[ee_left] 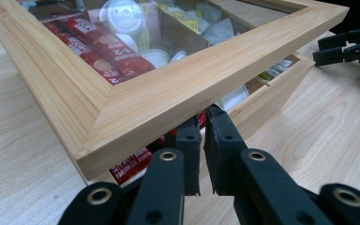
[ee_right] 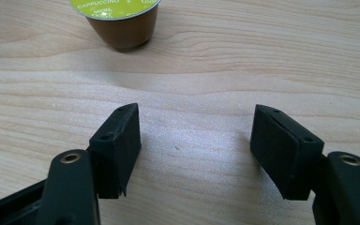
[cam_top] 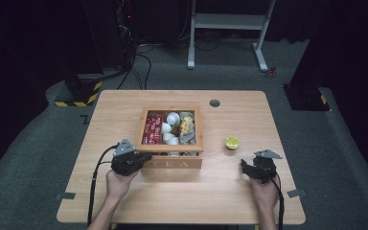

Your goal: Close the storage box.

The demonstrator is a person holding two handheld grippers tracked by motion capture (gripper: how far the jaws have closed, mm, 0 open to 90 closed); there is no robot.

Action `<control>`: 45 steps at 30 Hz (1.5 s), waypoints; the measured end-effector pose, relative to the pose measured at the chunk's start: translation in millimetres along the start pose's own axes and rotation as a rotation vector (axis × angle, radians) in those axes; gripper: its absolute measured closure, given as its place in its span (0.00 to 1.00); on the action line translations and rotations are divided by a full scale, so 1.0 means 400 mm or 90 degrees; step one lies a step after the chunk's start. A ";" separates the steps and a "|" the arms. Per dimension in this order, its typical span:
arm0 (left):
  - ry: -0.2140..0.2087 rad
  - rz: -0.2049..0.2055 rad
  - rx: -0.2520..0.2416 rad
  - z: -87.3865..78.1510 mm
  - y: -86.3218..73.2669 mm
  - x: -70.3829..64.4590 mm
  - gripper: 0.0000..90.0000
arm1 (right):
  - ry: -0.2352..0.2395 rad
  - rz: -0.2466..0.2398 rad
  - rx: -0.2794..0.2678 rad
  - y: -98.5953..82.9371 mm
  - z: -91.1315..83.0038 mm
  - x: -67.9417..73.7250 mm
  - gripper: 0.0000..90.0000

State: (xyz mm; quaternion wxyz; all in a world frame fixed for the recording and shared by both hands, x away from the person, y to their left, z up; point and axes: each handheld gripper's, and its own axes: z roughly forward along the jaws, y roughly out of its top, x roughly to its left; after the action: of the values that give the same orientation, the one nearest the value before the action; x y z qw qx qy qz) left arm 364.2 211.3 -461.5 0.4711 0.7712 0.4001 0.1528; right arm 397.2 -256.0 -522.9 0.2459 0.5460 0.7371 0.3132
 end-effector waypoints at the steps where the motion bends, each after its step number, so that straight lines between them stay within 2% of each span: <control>1: 0.002 0.001 0.000 0.000 -0.001 0.000 0.93 | 0.000 0.000 0.000 0.000 0.000 0.000 0.37; 15: -0.003 -0.008 0.003 0.006 -0.018 -0.002 0.93 | 0.000 0.000 0.000 0.000 0.000 0.000 0.37; 24: -0.001 0.003 0.011 0.008 -0.026 -0.008 0.94 | 0.000 0.000 0.000 0.000 0.000 0.000 0.37; 26: -0.005 -0.005 0.011 0.010 -0.029 -0.011 0.94 | 0.000 0.000 0.000 0.000 0.000 0.000 0.37; 29: -0.003 0.003 0.014 0.011 -0.030 -0.010 0.94 | 0.000 0.000 0.000 0.000 0.000 0.000 0.37; 35: -0.008 -0.004 0.020 0.014 -0.037 -0.014 0.93 | 0.000 0.000 0.000 0.000 0.000 0.000 0.37; 41: -0.010 0.000 0.032 0.016 -0.045 -0.016 0.93 | 0.000 0.000 0.000 0.000 0.000 0.000 0.37; 45: -0.021 0.004 0.015 0.008 -0.041 -0.024 0.91 | 0.000 0.000 0.000 0.000 0.000 0.000 0.37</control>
State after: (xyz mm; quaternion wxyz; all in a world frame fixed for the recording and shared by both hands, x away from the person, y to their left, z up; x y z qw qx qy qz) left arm 352.2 206.0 -475.8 0.4678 0.7806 0.3913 0.1368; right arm 397.2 -256.1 -522.9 0.2458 0.5458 0.7371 0.3135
